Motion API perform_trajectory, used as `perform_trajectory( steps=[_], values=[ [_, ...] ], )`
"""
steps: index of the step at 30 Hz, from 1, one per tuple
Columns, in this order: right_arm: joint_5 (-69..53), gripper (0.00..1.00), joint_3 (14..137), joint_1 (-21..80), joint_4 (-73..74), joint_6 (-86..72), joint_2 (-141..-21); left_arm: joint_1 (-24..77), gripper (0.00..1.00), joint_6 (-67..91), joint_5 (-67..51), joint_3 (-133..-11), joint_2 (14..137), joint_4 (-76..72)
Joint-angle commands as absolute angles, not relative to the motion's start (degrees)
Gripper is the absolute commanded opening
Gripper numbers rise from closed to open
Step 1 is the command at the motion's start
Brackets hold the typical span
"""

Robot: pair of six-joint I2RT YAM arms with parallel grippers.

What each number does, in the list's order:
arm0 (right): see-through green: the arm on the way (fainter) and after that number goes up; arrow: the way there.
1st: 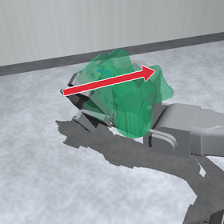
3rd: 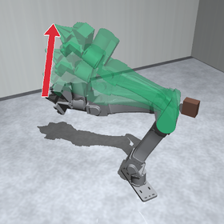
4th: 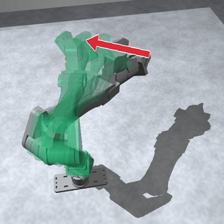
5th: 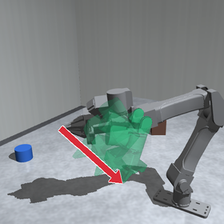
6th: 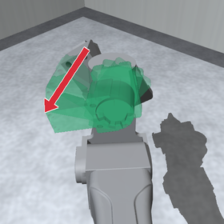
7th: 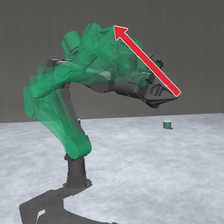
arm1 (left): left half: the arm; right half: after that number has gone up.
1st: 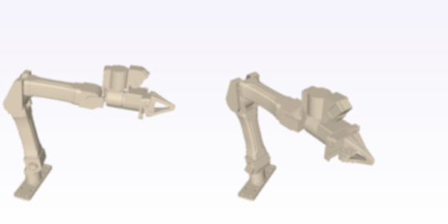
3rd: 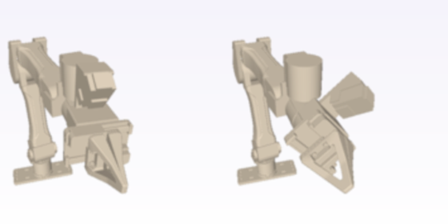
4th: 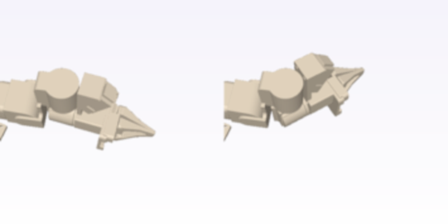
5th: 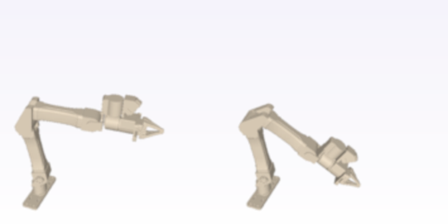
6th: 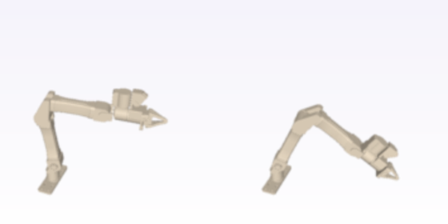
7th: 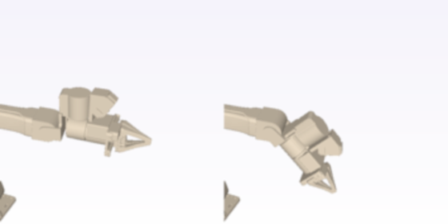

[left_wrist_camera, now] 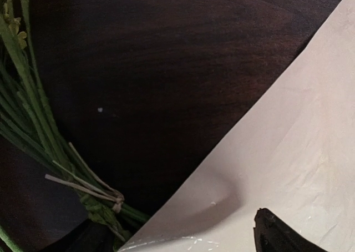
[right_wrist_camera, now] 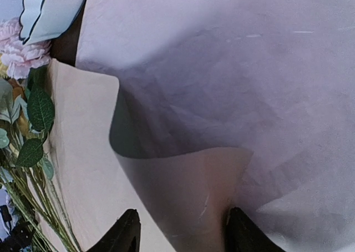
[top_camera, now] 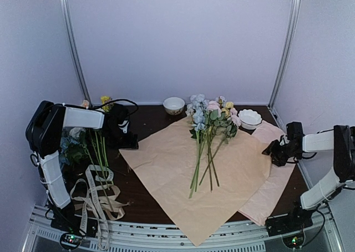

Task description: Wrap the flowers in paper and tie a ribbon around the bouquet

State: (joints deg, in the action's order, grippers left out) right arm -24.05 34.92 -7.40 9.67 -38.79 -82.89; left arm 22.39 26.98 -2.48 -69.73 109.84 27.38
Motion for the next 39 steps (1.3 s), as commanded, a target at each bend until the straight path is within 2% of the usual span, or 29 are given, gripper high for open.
perform_trajectory(
  steps=[1,4,6,10,14,19,26,34,35,36,37,39],
  values=[
    [-31.34,0.49,36.52,-5.71,5.53,-38.63,-84.21,23.57,0.83,28.24,-6.71,-67.26,111.52,24.21],
    [-29.93,0.40,37.14,-4.53,5.71,-38.58,-82.88,23.94,0.70,28.43,-7.77,-67.60,111.32,23.25],
    [-29.07,0.32,37.43,-4.09,6.16,-38.74,-81.85,23.96,0.56,28.62,-7.73,-67.77,111.19,22.84],
    [-26.51,0.12,38.74,-3.03,8.70,-37.18,-79.23,23.95,0.21,28.89,-6.32,-67.22,110.85,22.53],
    [-23.56,0.02,41.02,-2.19,13.62,-34.75,-76.91,23.97,0.00,29.00,-5.36,-65.69,109.93,22.46],
    [-20.51,0.00,45.27,1.03,18.86,-29.81,-74.86,23.97,0.00,29.48,-3.12,-61.88,104.97,21.49],
    [-17.62,0.00,56.49,10.50,25.67,-21.63,-79.64,25.18,0.00,30.21,0.26,-54.03,94.39,20.34],
    [-13.01,0.00,67.25,10.85,28.97,-20.69,-88.66,25.51,0.00,33.43,5.49,-46.81,90.09,19.84],
    [-13.82,0.00,68.27,10.89,29.12,-20.74,-89.62,25.41,0.06,33.41,7.05,-47.12,90.09,20.81],
    [-14.52,0.00,68.90,10.96,29.17,-20.79,-90.37,25.11,0.17,33.20,8.27,-47.68,90.03,21.82],
    [-14.78,0.00,69.25,11.13,29.18,-20.82,-90.77,24.67,0.31,32.81,9.10,-48.57,89.96,22.85],
    [-14.45,0.00,69.18,11.32,29.28,-20.71,-90.69,23.68,0.65,31.97,11.12,-50.51,89.28,25.30]
  ],
)
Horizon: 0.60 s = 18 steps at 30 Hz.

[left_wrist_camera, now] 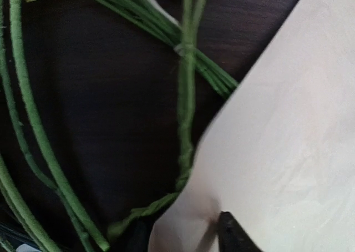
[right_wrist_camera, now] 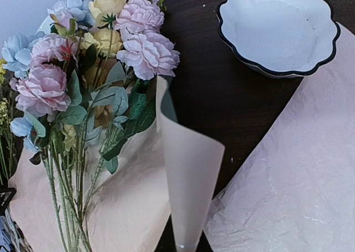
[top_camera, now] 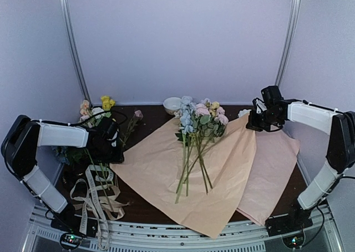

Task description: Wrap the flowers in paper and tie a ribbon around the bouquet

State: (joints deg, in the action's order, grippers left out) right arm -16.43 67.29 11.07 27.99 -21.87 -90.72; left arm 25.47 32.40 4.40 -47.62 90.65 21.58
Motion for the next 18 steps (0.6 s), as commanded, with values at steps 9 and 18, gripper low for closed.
perform_trajectory(
  steps=[9,18],
  values=[
    [-5.75,0.00,68.86,10.63,34.74,-19.65,-89.00,24.59,0.80,26.83,11.70,-56.67,85.84,31.12],
    [-7.72,0.00,67.64,10.11,34.39,-19.63,-87.80,22.55,0.82,28.25,3.00,-50.01,84.27,32.88]
  ],
)
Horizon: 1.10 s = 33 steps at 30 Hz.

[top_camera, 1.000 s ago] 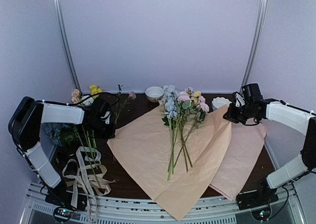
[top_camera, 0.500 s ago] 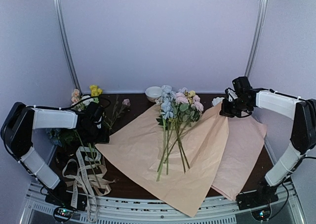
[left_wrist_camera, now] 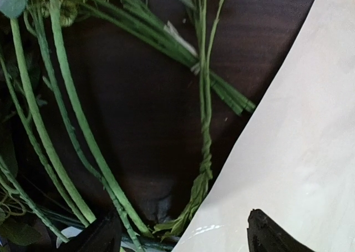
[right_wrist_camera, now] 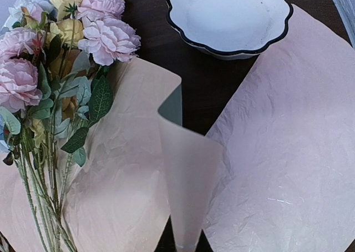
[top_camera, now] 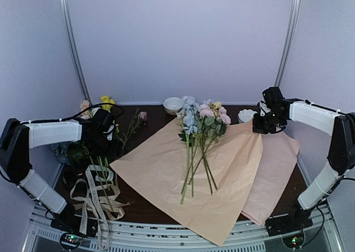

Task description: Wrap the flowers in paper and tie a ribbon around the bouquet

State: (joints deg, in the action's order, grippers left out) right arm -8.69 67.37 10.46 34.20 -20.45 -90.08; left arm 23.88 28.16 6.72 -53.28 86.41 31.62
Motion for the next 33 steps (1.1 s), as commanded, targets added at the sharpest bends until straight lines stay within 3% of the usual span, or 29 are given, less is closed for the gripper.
perform_trajectory(
  steps=[1,6,13,16,21,23,25,27,33],
  values=[
    [-7.80,0.00,67.55,10.14,34.32,-19.60,-87.84,22.24,0.83,28.31,1.42,-49.28,84.01,31.96],
    [-8.26,0.00,66.78,10.19,33.85,-19.84,-87.59,21.64,0.81,28.37,-4.76,-48.24,87.20,28.30],
    [-8.77,0.00,65.63,10.19,33.27,-20.21,-87.18,21.45,0.39,28.66,-4.45,-48.43,86.04,28.32],
    [-8.85,0.00,65.33,10.15,33.16,-20.35,-86.95,21.48,0.29,28.43,-5.26,-48.43,85.45,29.16],
    [-9.37,0.04,65.20,10.18,33.78,-20.50,-86.49,21.47,0.34,28.03,-4.13,-48.29,84.11,30.13],
    [-8.71,0.16,65.40,10.20,35.31,-20.52,-86.51,21.64,0.39,27.18,-2.77,-48.85,83.63,30.61],
    [-5.61,0.35,65.91,10.43,38.22,-20.50,-86.42,22.93,0.45,25.60,-0.82,-49.61,81.89,30.30],
    [0.40,0.45,66.49,10.98,41.16,-19.79,-85.47,26.29,0.53,21.28,2.59,-50.27,77.85,28.45],
    [12.61,0.55,66.47,18.43,45.75,-17.65,-79.87,42.85,0.66,1.32,-0.81,-48.86,66.38,19.54]
  ],
)
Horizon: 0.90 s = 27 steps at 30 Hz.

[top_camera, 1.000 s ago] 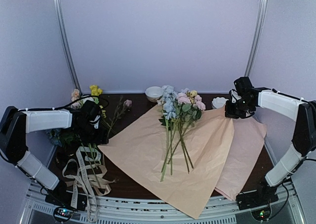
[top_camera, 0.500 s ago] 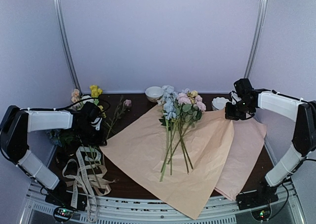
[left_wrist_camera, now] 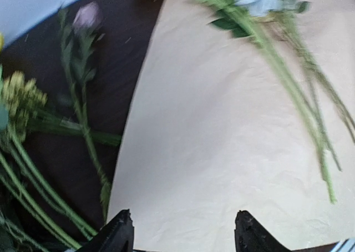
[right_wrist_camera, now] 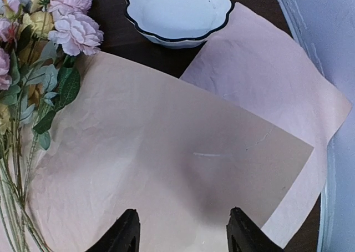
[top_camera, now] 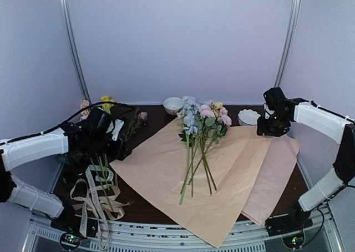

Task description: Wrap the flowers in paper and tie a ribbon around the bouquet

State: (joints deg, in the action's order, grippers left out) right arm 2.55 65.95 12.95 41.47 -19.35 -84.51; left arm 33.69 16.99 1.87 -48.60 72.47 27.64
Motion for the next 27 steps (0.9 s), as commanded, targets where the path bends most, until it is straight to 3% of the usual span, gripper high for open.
perform_trajectory(
  steps=[1,3,6,12,20,25,27],
  values=[
    [13.24,0.56,66.62,20.82,47.27,-17.18,-79.74,45.98,0.66,-3.06,-3.20,-47.70,64.88,18.09],
    [12.16,0.59,67.44,25.30,51.06,-17.03,-80.25,51.69,0.66,-10.63,-5.87,-44.30,62.81,16.47],
    [-2.64,0.58,64.62,30.67,50.72,-14.83,-78.53,59.17,0.69,-19.00,-6.87,-41.04,61.75,16.05],
    [-19.94,0.54,55.83,43.52,36.94,-21.40,-78.70,71.54,0.76,-29.40,-0.54,-38.13,67.61,13.74],
    [-14.80,0.52,49.28,50.59,34.41,-25.69,-79.59,75.40,0.77,-39.97,14.85,-39.21,86.55,2.74],
    [-14.25,0.52,44.78,55.78,33.50,-26.39,-74.82,75.41,0.74,-38.57,14.49,-44.41,94.02,4.06],
    [-14.76,0.52,43.68,57.47,32.96,-26.01,-73.90,75.41,0.69,-37.50,15.38,-45.50,95.92,4.56]
  ],
)
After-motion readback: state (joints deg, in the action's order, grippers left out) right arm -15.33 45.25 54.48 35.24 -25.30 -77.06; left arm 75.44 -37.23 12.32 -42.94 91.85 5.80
